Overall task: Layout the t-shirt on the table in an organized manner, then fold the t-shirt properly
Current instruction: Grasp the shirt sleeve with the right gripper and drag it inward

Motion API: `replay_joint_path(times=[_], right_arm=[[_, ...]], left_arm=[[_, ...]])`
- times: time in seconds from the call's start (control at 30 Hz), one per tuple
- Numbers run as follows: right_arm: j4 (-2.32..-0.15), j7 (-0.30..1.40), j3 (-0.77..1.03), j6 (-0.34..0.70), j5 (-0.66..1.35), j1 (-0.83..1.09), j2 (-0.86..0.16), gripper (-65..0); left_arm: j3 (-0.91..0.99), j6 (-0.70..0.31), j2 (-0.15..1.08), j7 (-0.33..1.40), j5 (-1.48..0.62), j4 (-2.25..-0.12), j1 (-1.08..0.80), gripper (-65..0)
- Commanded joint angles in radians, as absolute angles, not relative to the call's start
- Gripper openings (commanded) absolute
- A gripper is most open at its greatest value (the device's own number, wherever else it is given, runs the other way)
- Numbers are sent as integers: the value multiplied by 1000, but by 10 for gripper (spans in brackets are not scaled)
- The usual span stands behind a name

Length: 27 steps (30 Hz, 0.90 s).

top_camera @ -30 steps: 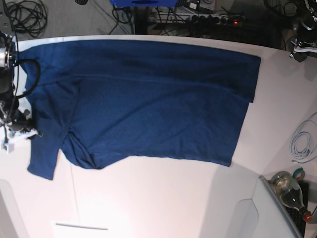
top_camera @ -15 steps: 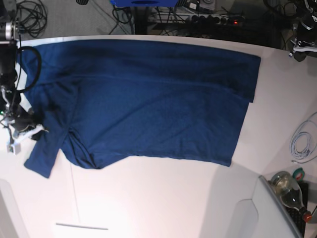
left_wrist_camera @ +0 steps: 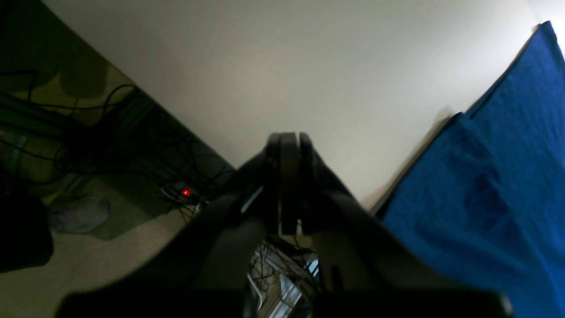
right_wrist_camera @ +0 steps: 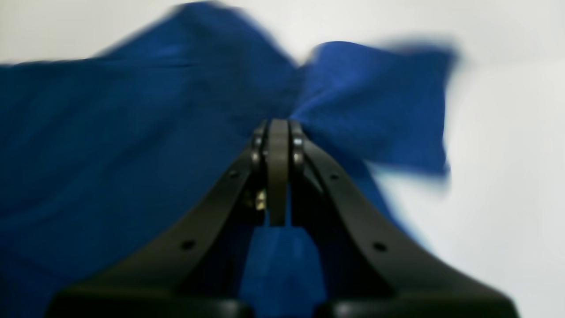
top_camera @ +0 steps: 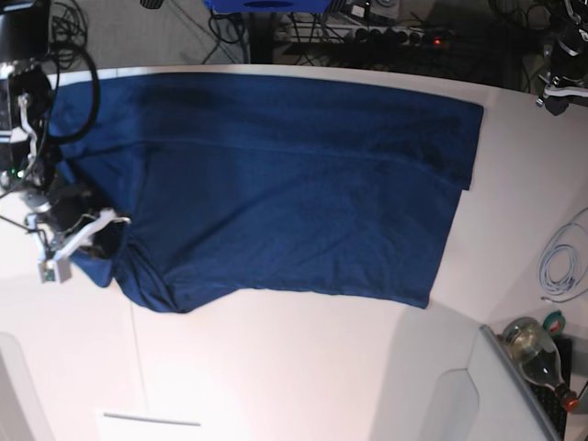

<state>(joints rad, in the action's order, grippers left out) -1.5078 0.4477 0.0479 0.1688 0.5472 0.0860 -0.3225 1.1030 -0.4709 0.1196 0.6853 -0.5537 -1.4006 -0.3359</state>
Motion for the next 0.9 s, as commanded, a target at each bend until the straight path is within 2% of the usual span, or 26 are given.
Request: replay_joint_path(times=[0.0,0.13,0.3,0.47,0.73,0.87], right_arm=[[-1569,440,51,168,550,88,-315,-650],[-1682,506,47,168,547,137,-231,-650],[-1679,561,30,173,547,143,-159,-650],[-1684,558,-84,170,547,173,-163,-650],[-1685,558,-113,176,547,277,-166,-650],[-1712,553,-140,177,549,328,-219,-650]], left_arm=[[1109,-473,139,667,-568,-1420,-341,-650],[1109,-473,140,667,-568,-1422,-341,-650],[1109,-473,143,667,-568,-1422,-341,-650],[1110,-473,145,667,-568,-1420,-343,-650],[1110,-473,160,662,-568,-1414,-361,-650],[1110,-473,160,662,-568,-1414,-363,-650]])
